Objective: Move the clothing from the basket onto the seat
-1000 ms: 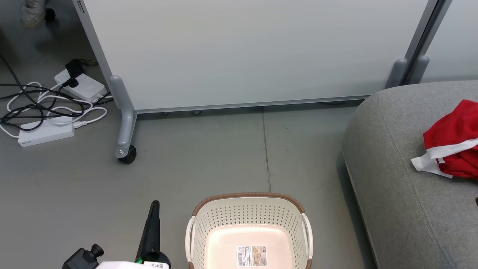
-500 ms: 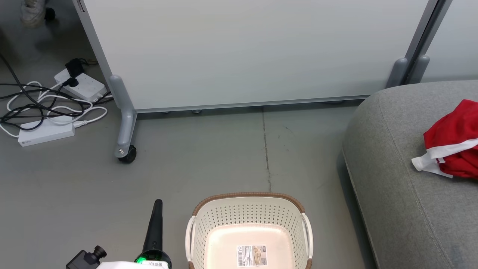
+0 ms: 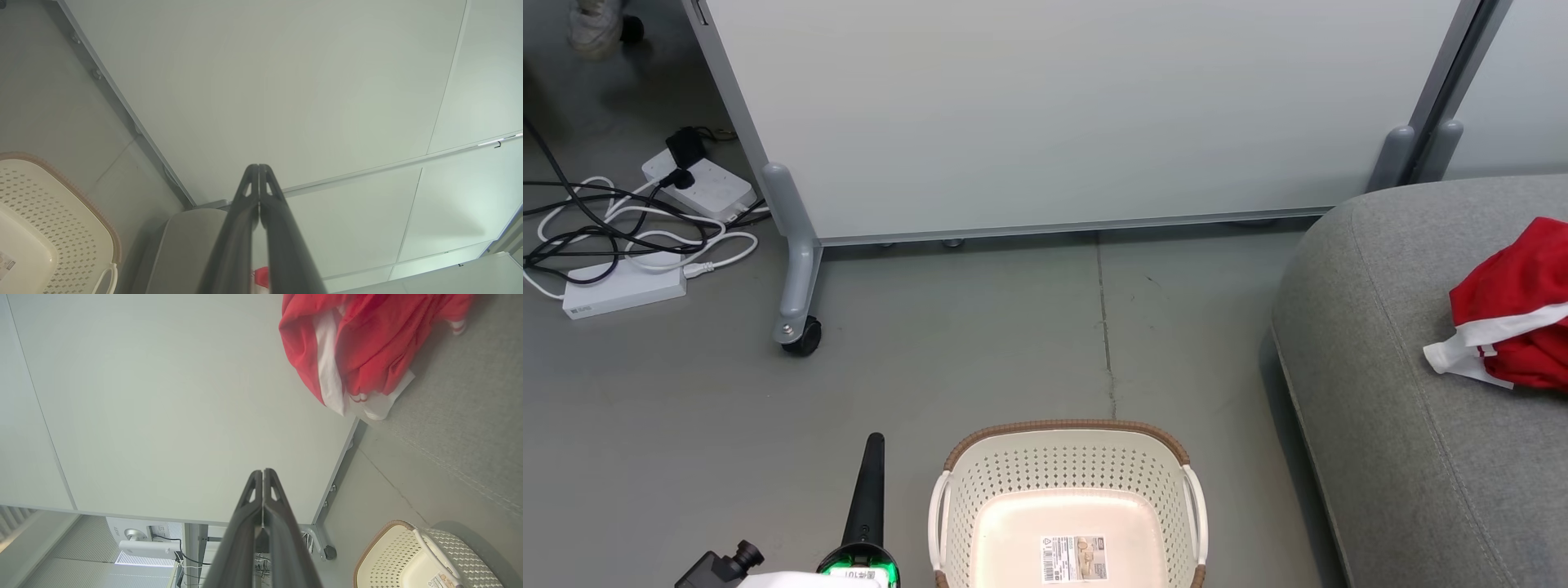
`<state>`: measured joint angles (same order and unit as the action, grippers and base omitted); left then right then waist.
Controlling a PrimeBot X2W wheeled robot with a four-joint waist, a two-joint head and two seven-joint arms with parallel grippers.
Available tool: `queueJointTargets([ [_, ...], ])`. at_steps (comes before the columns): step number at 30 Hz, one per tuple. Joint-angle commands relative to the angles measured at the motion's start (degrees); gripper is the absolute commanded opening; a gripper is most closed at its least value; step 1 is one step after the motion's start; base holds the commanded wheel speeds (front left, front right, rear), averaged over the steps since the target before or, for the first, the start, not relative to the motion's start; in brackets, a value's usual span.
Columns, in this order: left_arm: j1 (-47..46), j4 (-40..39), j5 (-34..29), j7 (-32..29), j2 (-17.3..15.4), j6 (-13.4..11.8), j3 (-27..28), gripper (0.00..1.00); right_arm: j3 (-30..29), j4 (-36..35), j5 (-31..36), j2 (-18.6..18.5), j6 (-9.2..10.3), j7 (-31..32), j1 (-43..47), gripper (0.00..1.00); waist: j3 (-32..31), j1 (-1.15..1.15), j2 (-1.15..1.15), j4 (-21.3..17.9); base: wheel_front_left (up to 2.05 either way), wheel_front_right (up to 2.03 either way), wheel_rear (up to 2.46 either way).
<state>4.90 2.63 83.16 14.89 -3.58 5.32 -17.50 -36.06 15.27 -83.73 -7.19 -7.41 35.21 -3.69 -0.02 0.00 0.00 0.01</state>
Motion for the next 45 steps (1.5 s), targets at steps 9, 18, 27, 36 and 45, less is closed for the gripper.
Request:
queueJointTargets([
  [9, -0.45, -0.77, 4.16, 0.15, 0.16, 1.02, -0.29, 0.00, -2.39, 0.78, -4.43, -0.68, -0.13, 2.63, -1.51, 0.00, 0.06, 0.00, 0.00, 0.02, 0.00, 0.00, 0.00],
  [18, -0.39, -1.12, 7.64, 0.18, 0.58, 1.80, -0.64, 0.00, -4.51, 1.61, -7.97, -0.80, -0.14, 4.93, -1.96, 0.00, 0.12, 0.00, 0.00, 0.04, 0.00, 0.00, 0.00],
  [27, -0.37, -1.18, 8.46, 0.18, 0.69, 1.91, -0.68, 0.00, -5.36, 1.88, -8.60, -0.63, -0.13, 5.78, -2.38, 0.00, 0.14, 0.00, 0.00, 0.05, 0.00, 0.00, 0.00],
  [36, -0.38, -1.18, 8.47, 0.18, 0.69, 1.92, -0.68, 0.00, -5.57, 1.88, -8.31, -0.46, -0.14, 5.91, -2.46, 0.00, 0.14, 0.00, 0.00, 0.05, 0.00, 0.00, 0.00],
  [45, -0.38, -1.18, 8.47, 0.18, 0.69, 1.92, -0.68, 0.00, -5.82, 1.89, -8.11, -0.32, -0.13, 6.16, -2.62, 0.00, 0.14, 0.00, 0.00, 0.05, 0.00, 0.00, 0.00],
])
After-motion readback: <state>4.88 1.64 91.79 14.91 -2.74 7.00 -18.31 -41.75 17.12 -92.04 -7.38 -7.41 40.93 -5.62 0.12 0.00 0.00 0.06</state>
